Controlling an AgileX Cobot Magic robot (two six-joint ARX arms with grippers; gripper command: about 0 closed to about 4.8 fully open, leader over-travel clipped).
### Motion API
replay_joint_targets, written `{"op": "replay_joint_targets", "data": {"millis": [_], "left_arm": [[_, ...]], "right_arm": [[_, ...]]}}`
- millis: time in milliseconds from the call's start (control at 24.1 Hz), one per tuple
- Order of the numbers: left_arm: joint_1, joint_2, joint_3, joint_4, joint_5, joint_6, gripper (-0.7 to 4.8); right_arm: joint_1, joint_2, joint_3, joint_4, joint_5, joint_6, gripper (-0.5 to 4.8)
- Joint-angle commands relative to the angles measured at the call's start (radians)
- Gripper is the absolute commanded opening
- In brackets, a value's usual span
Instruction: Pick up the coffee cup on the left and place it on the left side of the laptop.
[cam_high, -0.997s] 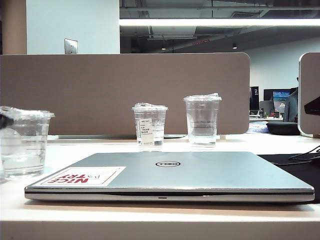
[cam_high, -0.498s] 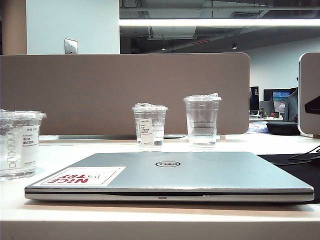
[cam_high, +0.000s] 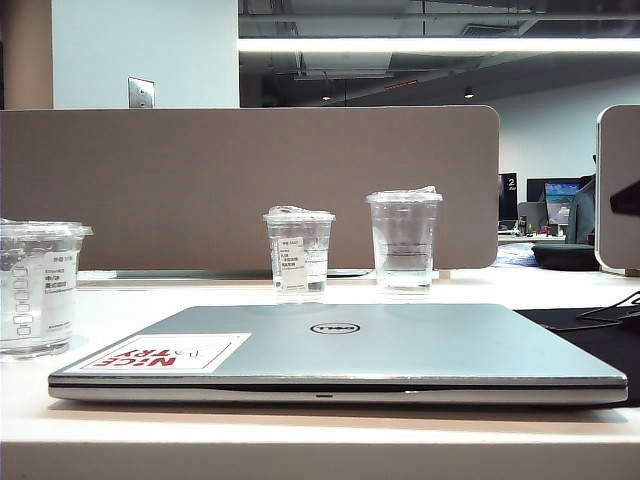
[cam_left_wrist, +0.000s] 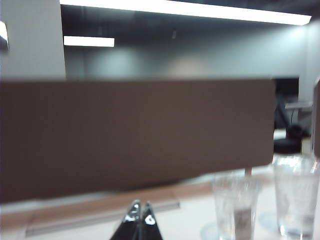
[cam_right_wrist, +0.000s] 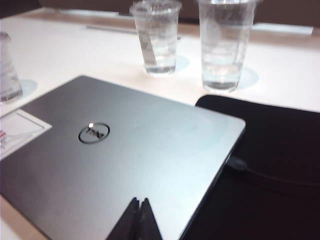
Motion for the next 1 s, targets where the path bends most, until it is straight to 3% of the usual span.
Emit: {"op": "replay_joint_targets", "data": {"millis": [42,332,374,457,706,831,997], "left_arm": [[0.0,-0.163,0.003,-0.188,-0.001,-0.037,-0.05],[-0.001,-0.633,0.037,-0.822,-0.082,-0.015,-0.05],[-0.001,-0.772,0.068,-1.054,-0.128,0.035,-0.05],[-0.001,-0.92,0.096,-1.289,-0.18,0.111,-0.05],[-0.002,-0.894,0.117,-1.371,-0.207,0.098,-0.05],[-0.002,-0.899,0.111,-1.489,-0.325,0.104,-0.05],[-0.002,-0.899,0.084,-1.493,-0.359,0.105,-0.05]], "right_arm": [[0.001,-0.024,-0.004,0.018,0.001,0.0,-0.04],[0.001,-0.052,-0.004,0.017,0.001,0.0,-0.04],[0.001,-0.063,-0.004,0.018,0.001,0.0,-0.04],[-0.001,-0.085,-0.004,0.013,0.001,0.0,-0.04],[-0.009,-0.119,-0.004,0.019,0.001,0.0,-0.04],[-0.063,-0.119,-0.005,0.017,-0.002,0.0,-0.04],[-0.138,-0.119,-0.005,0.017,-0.002,0.0,-0.04]]}}
